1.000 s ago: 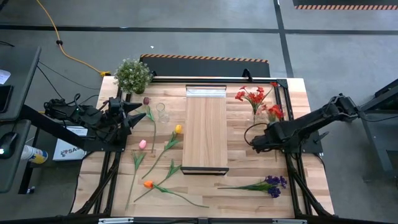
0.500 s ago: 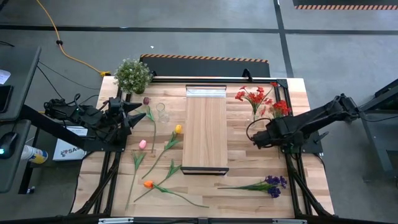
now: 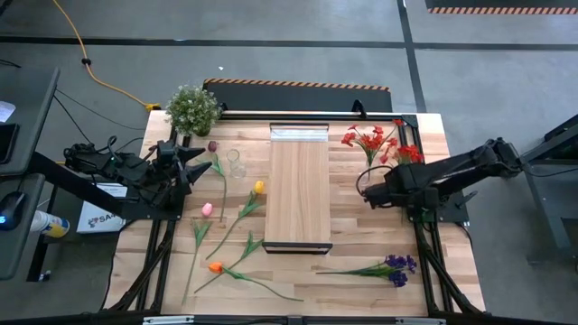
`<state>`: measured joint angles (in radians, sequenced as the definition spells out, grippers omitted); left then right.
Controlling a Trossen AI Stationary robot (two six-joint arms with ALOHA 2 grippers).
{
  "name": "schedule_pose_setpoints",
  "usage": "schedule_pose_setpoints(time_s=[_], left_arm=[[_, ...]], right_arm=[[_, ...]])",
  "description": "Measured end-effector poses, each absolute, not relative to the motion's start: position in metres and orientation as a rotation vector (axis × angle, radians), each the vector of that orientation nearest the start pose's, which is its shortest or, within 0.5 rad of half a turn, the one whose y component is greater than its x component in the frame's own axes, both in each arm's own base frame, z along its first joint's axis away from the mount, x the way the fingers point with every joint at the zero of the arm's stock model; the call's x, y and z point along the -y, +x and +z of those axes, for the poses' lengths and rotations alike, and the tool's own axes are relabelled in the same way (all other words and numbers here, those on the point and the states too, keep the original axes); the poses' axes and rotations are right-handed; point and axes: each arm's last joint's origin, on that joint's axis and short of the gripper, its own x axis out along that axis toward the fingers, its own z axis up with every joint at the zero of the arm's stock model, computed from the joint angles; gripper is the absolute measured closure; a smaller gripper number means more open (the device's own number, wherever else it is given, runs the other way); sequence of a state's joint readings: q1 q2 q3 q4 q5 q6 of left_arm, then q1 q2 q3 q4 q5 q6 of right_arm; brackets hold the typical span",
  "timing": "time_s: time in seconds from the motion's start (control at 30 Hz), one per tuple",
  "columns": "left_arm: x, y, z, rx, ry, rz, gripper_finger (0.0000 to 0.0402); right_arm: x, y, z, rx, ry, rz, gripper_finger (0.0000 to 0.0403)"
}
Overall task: Pick and place flowers into a vace then onto a shelf
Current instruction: Put the red flowers into the right transparent vase
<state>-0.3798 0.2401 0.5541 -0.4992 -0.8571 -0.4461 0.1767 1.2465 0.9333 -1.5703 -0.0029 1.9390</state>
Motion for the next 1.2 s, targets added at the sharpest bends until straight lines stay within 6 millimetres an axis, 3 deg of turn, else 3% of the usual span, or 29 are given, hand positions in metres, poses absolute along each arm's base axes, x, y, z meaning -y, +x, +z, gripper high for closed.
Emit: schedule_pose_setpoints(time_s=[0.3, 0.73, 1.2], left_arm=[[0.002, 0.066, 0.283, -0.034, -0.325, 0.533, 0.0076], [0.002, 0.066, 0.283, -0.032, -0.324, 0.539, 0.0076], [0.003, 0.067, 0.283, -0.036, -0.328, 0.521, 0.0076]], right_arm=[[-0.016, 0.16, 0.245, -1.208, 1.173, -1.625, 0.04], [0.002, 0.168, 0.283, -1.036, 1.167, -1.534, 0.0401], [0.019, 0.166, 0.289, -0.962, 1.168, -1.565, 0.0401]])
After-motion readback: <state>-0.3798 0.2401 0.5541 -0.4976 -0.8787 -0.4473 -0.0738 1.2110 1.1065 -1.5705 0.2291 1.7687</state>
